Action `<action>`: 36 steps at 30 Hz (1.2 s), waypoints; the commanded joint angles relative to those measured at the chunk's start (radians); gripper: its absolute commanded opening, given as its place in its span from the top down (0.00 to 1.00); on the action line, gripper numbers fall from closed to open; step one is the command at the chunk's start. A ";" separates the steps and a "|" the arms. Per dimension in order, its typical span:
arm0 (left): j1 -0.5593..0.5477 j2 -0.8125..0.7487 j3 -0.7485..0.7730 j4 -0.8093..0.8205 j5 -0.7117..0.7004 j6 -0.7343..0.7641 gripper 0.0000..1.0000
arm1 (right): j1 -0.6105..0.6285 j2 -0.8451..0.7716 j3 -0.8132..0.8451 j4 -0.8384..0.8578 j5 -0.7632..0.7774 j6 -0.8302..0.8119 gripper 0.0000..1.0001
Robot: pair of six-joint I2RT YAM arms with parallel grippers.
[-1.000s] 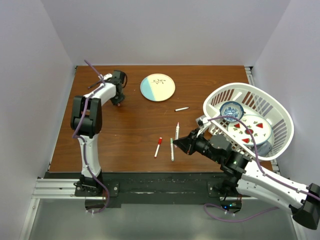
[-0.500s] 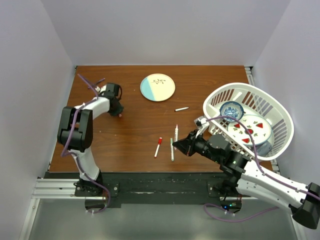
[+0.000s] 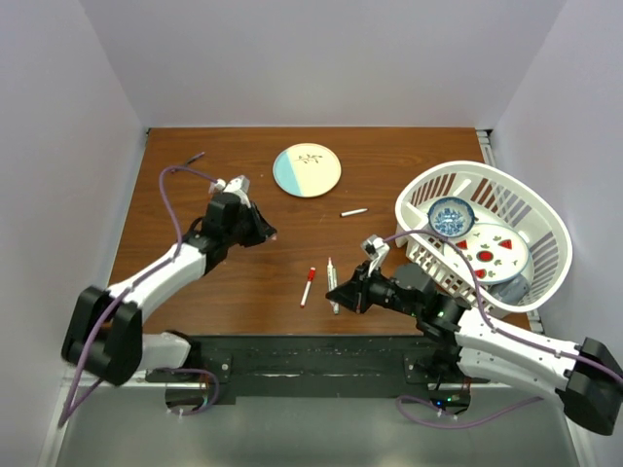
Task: Insert the pens into the pen caps
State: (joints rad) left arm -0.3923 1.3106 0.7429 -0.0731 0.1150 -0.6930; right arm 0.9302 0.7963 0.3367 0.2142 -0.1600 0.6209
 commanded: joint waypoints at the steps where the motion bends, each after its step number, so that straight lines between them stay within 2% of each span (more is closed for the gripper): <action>1: -0.016 -0.201 -0.192 0.380 0.241 -0.103 1.00 | 0.002 0.058 -0.047 0.249 -0.095 0.042 1.00; 3: -0.029 -0.255 -0.247 0.462 0.279 -0.158 1.00 | 0.002 0.086 -0.054 0.302 -0.114 0.060 1.00; 6: -0.057 -0.324 -0.299 0.489 0.264 -0.227 1.00 | 0.004 0.170 -0.029 0.349 -0.111 0.072 1.00; 9: -0.085 -0.385 -0.373 0.606 0.284 -0.336 1.00 | 0.009 0.263 0.005 0.408 -0.124 0.085 1.00; 10: -0.088 -0.395 -0.402 0.683 0.293 -0.353 1.00 | 0.010 0.285 0.013 0.444 -0.130 0.092 1.00; 13: -0.102 -0.427 -0.425 0.772 0.310 -0.384 1.00 | 0.024 0.356 0.036 0.516 -0.138 0.111 1.00; 21: -0.137 -0.504 -0.448 0.783 0.265 -0.387 1.00 | 0.070 0.443 0.108 0.545 -0.128 0.117 1.00; 36: -0.143 -0.513 -0.461 0.780 0.238 -0.352 1.00 | 0.108 0.478 0.124 0.597 -0.115 0.134 1.00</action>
State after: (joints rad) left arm -0.5289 0.8066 0.2794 0.6617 0.3695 -1.0637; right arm 1.0306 1.2762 0.4301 0.7353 -0.2810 0.7486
